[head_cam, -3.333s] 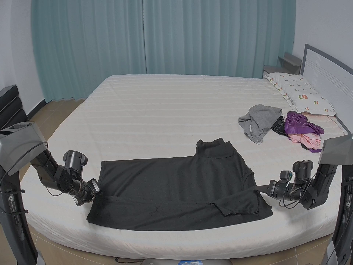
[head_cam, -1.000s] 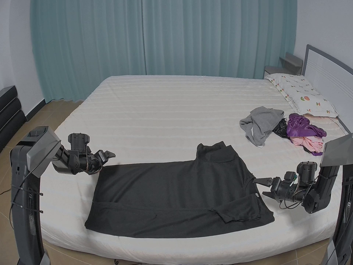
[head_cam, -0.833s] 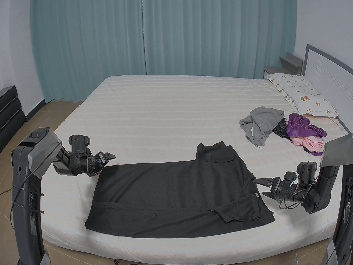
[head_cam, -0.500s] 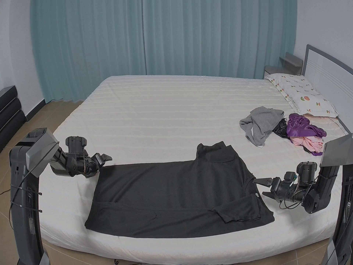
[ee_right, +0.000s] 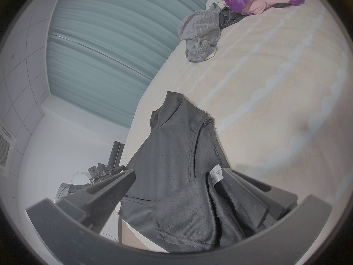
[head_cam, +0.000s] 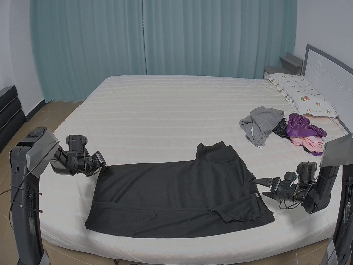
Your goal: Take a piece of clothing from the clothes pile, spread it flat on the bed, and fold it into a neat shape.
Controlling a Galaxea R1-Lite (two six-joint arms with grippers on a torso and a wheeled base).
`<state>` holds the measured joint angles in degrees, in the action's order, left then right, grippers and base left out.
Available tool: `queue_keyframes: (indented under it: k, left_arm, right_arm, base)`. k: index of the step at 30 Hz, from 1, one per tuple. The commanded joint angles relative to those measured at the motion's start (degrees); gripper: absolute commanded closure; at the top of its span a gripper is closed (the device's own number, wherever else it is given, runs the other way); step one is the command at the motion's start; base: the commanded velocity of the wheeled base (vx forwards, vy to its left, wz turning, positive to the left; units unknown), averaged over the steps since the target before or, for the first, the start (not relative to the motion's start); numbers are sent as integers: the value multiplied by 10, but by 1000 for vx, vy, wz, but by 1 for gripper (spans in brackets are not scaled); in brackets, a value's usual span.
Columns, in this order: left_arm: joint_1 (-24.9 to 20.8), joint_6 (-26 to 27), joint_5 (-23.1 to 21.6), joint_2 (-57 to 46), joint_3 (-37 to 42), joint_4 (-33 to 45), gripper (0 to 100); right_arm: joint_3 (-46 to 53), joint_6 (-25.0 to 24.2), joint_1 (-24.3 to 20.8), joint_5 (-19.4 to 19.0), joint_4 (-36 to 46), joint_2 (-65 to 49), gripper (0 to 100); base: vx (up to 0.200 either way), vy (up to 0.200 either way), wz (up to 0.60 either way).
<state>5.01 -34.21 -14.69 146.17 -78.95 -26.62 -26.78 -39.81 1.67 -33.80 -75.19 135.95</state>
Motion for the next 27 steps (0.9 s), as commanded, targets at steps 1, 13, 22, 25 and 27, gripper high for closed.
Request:
queue_keyframes:
  k: [1,13,22,25,27]
  left_arm:
    - [3,-2,2,-3,5,0,100]
    - [13,-76,29,-32,11,-5,100]
    - [17,-75,29,-35,27,-6,100]
    - [16,-75,26,-31,21,-6,100]
    - [14,-74,25,-31,19,-6,100]
  right_arm:
    - [0,0,0,0,0,1,0]
    - [1,1,0,1,0,2,0]
    - [1,1,0,1,0,2,0]
    - [2,2,0,1,0,2,0]
    - [2,2,-1,1,0,2,0]
  base:
    - [0,0,0]
    - [0,0,0]
    - [0,0,0]
    - [0,0,0]
    - [0,0,0]
